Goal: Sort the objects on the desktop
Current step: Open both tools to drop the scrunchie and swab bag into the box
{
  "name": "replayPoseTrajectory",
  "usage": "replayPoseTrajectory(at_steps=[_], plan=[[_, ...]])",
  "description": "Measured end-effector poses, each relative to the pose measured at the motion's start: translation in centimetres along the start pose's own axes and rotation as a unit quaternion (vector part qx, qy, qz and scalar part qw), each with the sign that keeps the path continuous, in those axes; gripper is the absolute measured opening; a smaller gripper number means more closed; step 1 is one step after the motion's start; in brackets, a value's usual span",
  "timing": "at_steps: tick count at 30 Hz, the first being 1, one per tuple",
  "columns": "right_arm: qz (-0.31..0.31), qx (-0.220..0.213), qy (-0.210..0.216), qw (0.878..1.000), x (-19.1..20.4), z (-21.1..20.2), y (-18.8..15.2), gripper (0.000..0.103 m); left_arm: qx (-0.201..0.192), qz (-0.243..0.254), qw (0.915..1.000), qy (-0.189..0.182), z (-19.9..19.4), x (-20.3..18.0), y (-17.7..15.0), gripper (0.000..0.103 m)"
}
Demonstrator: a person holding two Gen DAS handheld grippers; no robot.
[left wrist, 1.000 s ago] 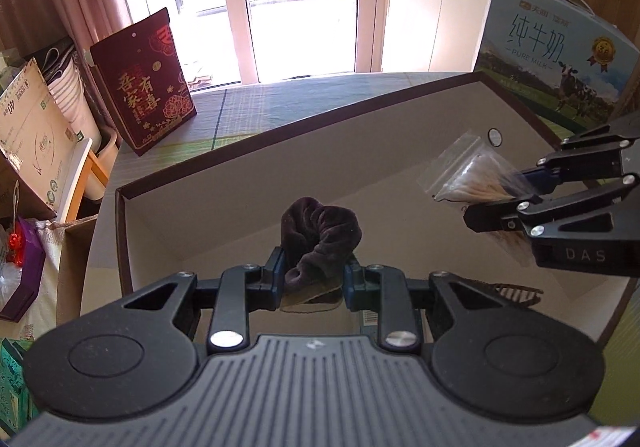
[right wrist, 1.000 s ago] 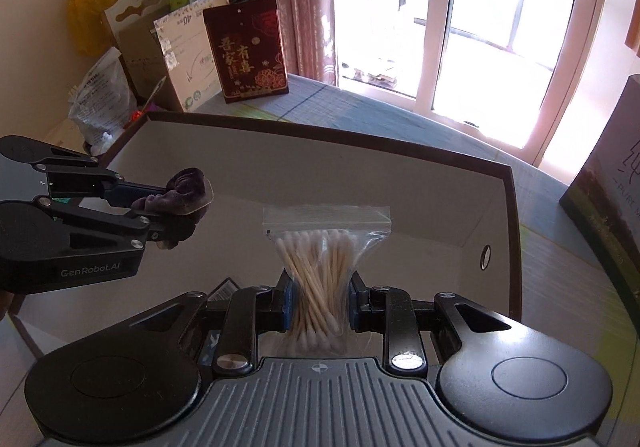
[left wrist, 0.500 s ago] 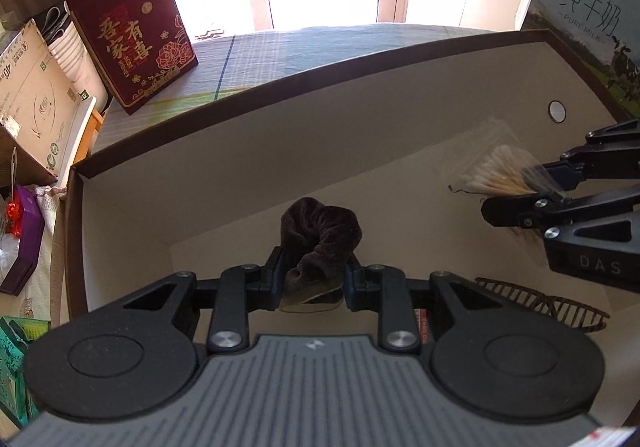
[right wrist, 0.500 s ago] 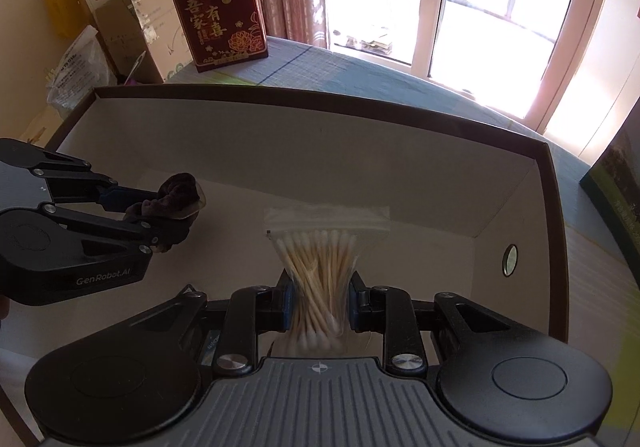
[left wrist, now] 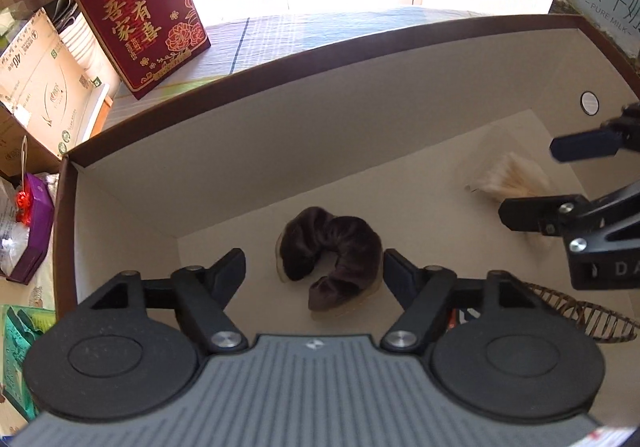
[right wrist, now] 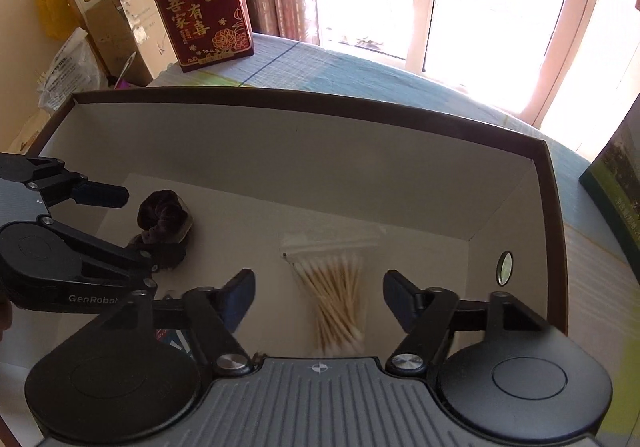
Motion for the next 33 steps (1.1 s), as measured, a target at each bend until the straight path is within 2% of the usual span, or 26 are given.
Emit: replayPoseTrajectory(at_steps=[1,3,8,13,18,27,33], plan=[[-0.001,-0.001,-0.003,1.0,-0.1,-0.1,0.0,0.082,0.0,-0.001,1.0,0.001,-0.1,0.0,0.0,0.076],[0.0,-0.003,0.0,1.0,-0.1,-0.4,-0.2,0.087,-0.001,-0.005,1.0,0.0,-0.4,0.0,0.0,0.08],[-0.007,-0.005,0.016,1.0,0.7,-1.4,-0.4,0.093,-0.008,-0.003,1.0,-0.003,-1.5,-0.4,0.0,0.083],[-0.033,-0.009,0.007,0.999,1.7,-2.6,-1.0,0.101,-0.018,-0.005,0.9998,-0.004,-2.9,-0.6,-0.4,0.086],[-0.041,-0.024,-0.01,0.999,1.7,-4.1,-1.8,0.101,-0.031,-0.005,0.9995,-0.003,-4.5,-0.7,-0.9,0.087],[-0.008,-0.056,-0.001,0.998,1.3,-8.2,-3.8,0.101,-0.058,-0.011,0.9981,-0.014,-9.0,-1.4,-3.4,0.087],[-0.006,-0.085,-0.027,0.996,2.2,-11.4,-6.0,0.101,-0.077,-0.032,0.9963,-0.024,-12.3,-1.6,-5.7,0.087]])
Point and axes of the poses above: each gripper's, at about its wrist camera, not at the fingertips, and z roughly the way its jaws point, x to its left, y to its top, the point moved 8 cm from there along z, roughly the way its jaws point, and after that the axes turned 4 degrees about x, right-handed, at the moved point
